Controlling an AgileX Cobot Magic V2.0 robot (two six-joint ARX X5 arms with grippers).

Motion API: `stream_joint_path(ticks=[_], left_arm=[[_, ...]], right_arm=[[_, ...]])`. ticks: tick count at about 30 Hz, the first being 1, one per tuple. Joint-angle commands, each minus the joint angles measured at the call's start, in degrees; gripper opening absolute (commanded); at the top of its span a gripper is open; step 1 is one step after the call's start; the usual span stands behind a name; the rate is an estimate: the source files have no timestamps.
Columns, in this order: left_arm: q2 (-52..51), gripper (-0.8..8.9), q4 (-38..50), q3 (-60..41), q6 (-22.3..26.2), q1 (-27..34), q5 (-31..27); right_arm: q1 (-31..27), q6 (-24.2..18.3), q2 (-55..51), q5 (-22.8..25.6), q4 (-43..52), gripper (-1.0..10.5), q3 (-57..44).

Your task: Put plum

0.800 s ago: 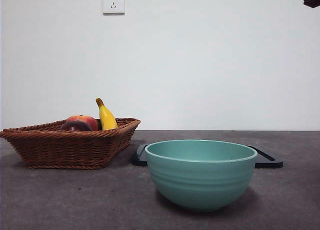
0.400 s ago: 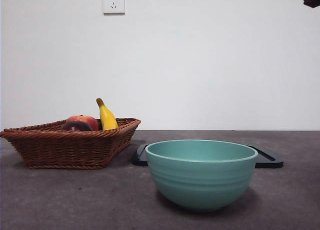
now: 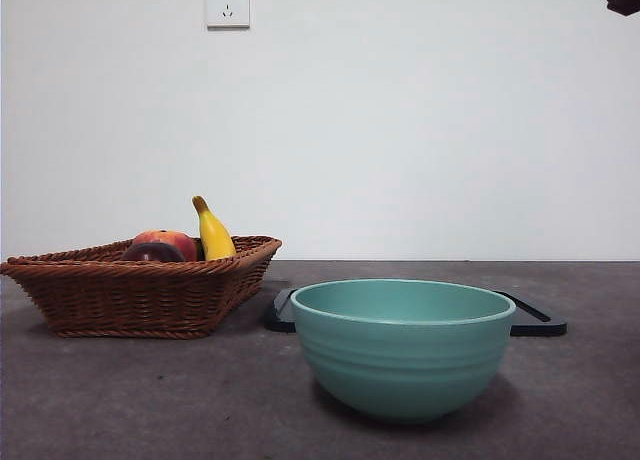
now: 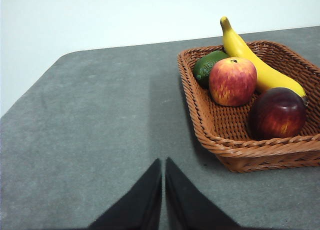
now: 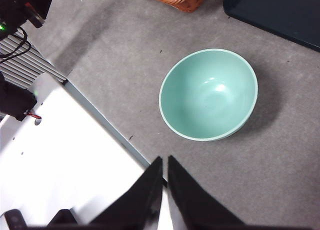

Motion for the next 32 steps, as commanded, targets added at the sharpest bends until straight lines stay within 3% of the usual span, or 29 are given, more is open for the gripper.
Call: stream_joint_path(ticks=[1,5,10,14,18,22,27,32], left_arm=[[-0.1,0.09,-0.4,-1.2,-0.5,0.1,-0.1],[-0.1,0.09,-0.4,-1.2,-0.5,0.1,-0.1],[-0.1,0.09,-0.4,-1.2,-0.5,0.1,-0.1],[-0.1,0.09,-0.4,-1.2,-0.5,0.1,-0.1],[-0.1,0.09,-0.4,-1.2,-0.5,0.1,-0.1],[-0.1,0.09,-0.4,-1.2,-0.5,0.1,-0.1],[-0.1,0.09,-0.4,-1.2,-0.5,0.1,-0.1],[-0.1,0.09,-0.4,-1.2,-0.5,0.1,-0.1]], right_arm=[[0.5,0.0,0.3,0.2,0.6,0.1,0.8],[0.5,-0.1,0.3,0.2,1.0,0.1,0.8],[-2.1,-9.6,-0.9,1.7,4.9,0.1,0.7],[-11.1,-16.0,-4.1,1.5,15.1,0.1,-2.1],[-21.1,-16.4,-8.7,3.3,20.6,0.1,-6.6],[-28.7,-16.8,-14.8,9.6,25.7,0.1,-14.0],[-33.5,-16.8,-23.8,14.7,35.5,0.1,-25.1],[-35.3,-16.7,-29.9,16.0,42.3,0.1,-33.2]])
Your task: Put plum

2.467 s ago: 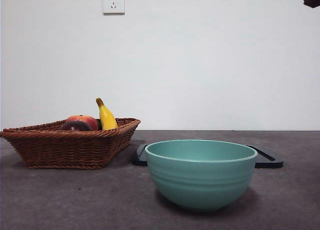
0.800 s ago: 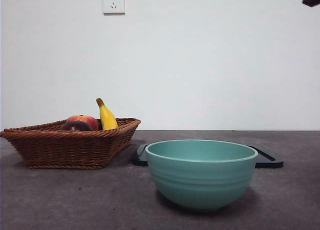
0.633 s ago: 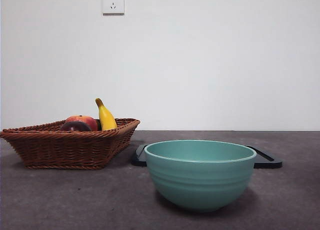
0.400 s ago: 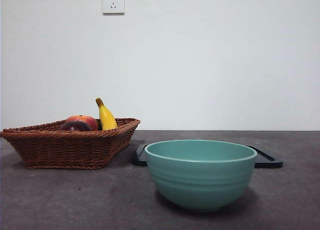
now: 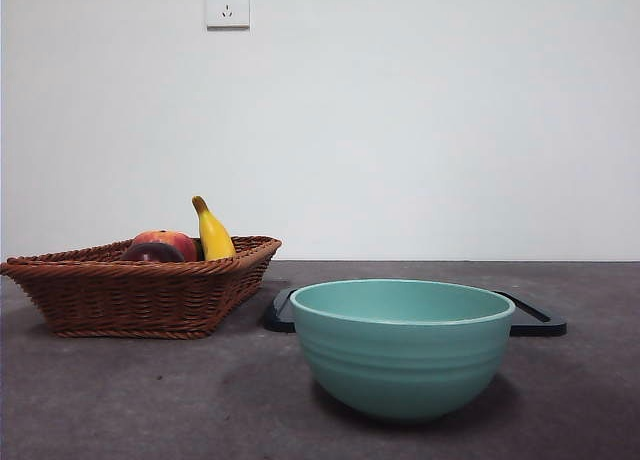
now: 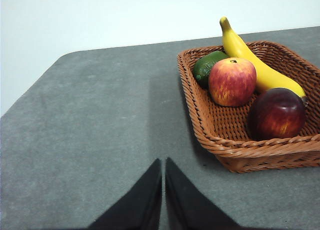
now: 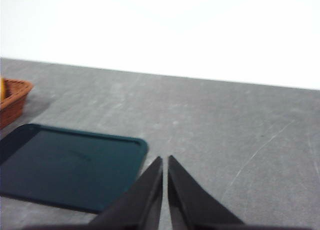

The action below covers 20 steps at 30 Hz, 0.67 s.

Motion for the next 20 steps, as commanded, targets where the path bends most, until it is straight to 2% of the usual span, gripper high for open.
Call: stream_joint_path(ticks=[1,11,20], left_arm=[[-0.1,0.09,-0.4,-1.2,-0.5,0.1,-0.1],[-0.1,0.09,-0.4,-1.2,-0.5,0.1,-0.1],[-0.1,0.09,-0.4,-1.2,-0.5,0.1,-0.1]], right_arm=[[-0.5,-0.5,-2.7,1.1,3.0,0.1,-3.6],[-0.7,0.5,-8.9,1.3,7.5,0.1,-13.3],[-0.7,0.5,-8.9,1.6,0.8,0.1,-13.6]])
